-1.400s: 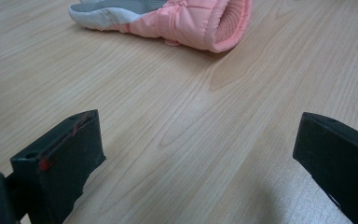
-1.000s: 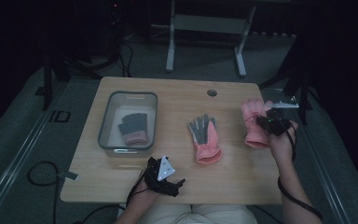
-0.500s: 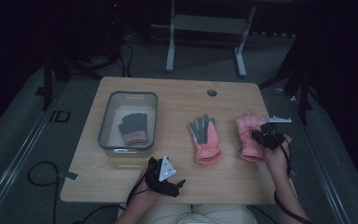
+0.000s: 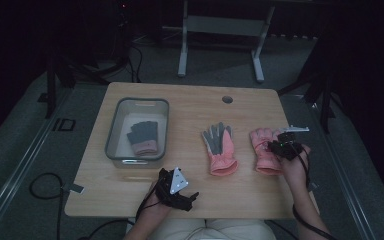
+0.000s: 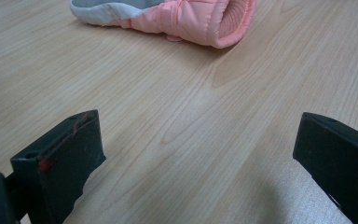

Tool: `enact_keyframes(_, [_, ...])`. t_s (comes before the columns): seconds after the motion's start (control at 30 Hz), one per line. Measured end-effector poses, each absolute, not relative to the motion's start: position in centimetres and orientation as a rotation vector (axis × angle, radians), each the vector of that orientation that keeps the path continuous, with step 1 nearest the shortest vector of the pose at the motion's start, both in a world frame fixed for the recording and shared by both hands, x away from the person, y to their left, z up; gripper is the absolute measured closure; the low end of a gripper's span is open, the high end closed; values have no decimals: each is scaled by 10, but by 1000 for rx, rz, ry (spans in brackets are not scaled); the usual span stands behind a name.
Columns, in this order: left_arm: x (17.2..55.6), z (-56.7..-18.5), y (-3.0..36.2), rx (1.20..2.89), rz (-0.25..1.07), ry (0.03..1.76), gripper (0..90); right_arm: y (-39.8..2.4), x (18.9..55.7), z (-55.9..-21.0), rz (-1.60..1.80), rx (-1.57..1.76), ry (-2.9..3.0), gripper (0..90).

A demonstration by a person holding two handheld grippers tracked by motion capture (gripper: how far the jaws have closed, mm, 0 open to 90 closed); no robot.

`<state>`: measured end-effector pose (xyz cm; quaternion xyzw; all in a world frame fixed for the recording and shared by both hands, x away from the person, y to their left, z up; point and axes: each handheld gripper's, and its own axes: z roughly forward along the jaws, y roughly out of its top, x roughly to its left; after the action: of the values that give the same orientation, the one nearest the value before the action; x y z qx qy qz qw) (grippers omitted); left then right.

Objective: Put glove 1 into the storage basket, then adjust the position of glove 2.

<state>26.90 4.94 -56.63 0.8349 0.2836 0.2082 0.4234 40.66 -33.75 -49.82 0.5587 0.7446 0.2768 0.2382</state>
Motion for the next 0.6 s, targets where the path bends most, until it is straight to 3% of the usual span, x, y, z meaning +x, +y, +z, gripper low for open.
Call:
enact_keyframes(0.23, [269,-566,49,2096,520,710,12,-342,401,-479,802,1346,2151,652])
enact_keyframes(0.6, [270,-567,49,2103,519,710,12,-339,407,-504,692,1376,2210,650])
